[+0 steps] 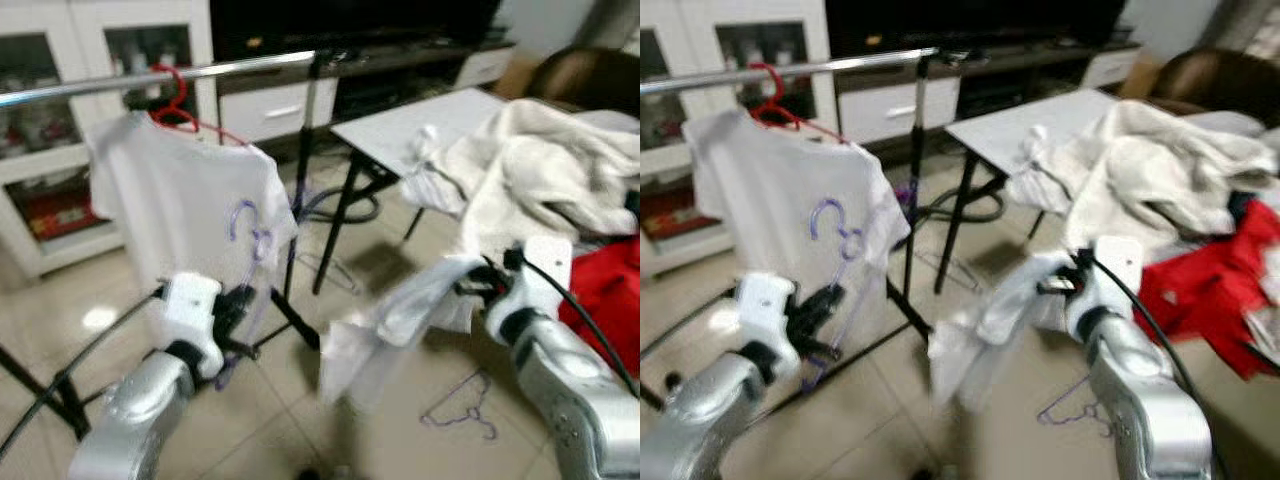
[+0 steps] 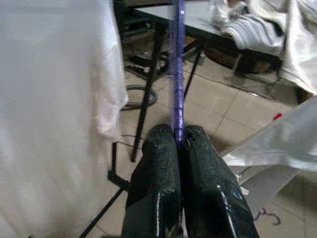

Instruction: Hang hanger

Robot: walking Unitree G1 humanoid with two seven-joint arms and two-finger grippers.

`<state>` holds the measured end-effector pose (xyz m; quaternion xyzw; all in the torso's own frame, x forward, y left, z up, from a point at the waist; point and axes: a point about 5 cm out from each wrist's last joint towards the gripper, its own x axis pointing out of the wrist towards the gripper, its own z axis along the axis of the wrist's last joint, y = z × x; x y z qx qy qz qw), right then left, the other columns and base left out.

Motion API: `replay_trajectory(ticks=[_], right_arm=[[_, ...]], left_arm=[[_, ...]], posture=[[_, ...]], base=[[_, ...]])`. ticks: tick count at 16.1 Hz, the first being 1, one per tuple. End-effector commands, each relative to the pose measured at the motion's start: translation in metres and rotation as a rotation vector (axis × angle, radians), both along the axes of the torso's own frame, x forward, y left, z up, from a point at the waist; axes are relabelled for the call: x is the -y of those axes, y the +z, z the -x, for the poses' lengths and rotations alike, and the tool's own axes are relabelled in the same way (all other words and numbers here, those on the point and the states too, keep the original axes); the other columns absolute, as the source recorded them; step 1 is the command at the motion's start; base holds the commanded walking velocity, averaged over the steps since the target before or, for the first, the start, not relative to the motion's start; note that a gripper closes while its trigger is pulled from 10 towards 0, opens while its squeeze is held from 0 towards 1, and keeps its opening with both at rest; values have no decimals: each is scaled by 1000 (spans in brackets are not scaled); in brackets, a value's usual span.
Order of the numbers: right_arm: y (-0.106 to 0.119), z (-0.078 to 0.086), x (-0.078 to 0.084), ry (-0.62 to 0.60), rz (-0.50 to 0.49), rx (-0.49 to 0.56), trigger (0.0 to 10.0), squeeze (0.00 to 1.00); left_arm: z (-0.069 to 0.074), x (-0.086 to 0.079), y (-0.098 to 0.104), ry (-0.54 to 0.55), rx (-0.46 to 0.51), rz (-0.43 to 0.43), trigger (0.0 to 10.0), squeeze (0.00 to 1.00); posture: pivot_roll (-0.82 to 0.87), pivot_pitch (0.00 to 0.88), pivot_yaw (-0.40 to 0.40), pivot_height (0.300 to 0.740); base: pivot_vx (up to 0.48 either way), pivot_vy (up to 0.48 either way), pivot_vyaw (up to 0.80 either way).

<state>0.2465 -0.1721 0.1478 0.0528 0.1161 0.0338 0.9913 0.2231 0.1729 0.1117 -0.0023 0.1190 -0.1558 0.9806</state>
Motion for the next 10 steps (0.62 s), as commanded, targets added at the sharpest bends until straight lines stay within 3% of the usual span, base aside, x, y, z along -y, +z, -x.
replay_trajectory(ticks=[1,2,3,5,7,8,10], right_arm=[[10,2,10,-41,31,50,10000,0],[15,4,17,-67,89,86,10000,0],[17,5,21,-83,83,93,10000,0],[17,7,26,-116,83,105,10000,0],[18,10,25,-137,2,118,10000,0],[20,11,24,-153,51,128,10000,0],[16,13,24,-140,46,106,10000,0]], left_arm=[[-1,4,1,-1,-18,34,10000,0],[2,11,-1,-26,-54,75,10000,0],[2,16,0,-44,-58,95,10000,0],[-3,20,5,-75,9,38,10000,0],[-9,17,8,-44,27,51,10000,0],[-10,16,11,-44,32,57,10000,0],[-12,17,14,-52,36,69,10000,0]], posture=[[-29,4,-97,740],[-36,5,-85,740],[-36,5,-83,740],[-36,4,-60,740],[-39,3,-50,740],[-40,3,-46,740],[-36,0,-37,740]], base=[[0,0,-800],[0,0,0],[0,0,0],[0,0,0],[0,0,-800],[0,0,-800],[0,0,-800]])
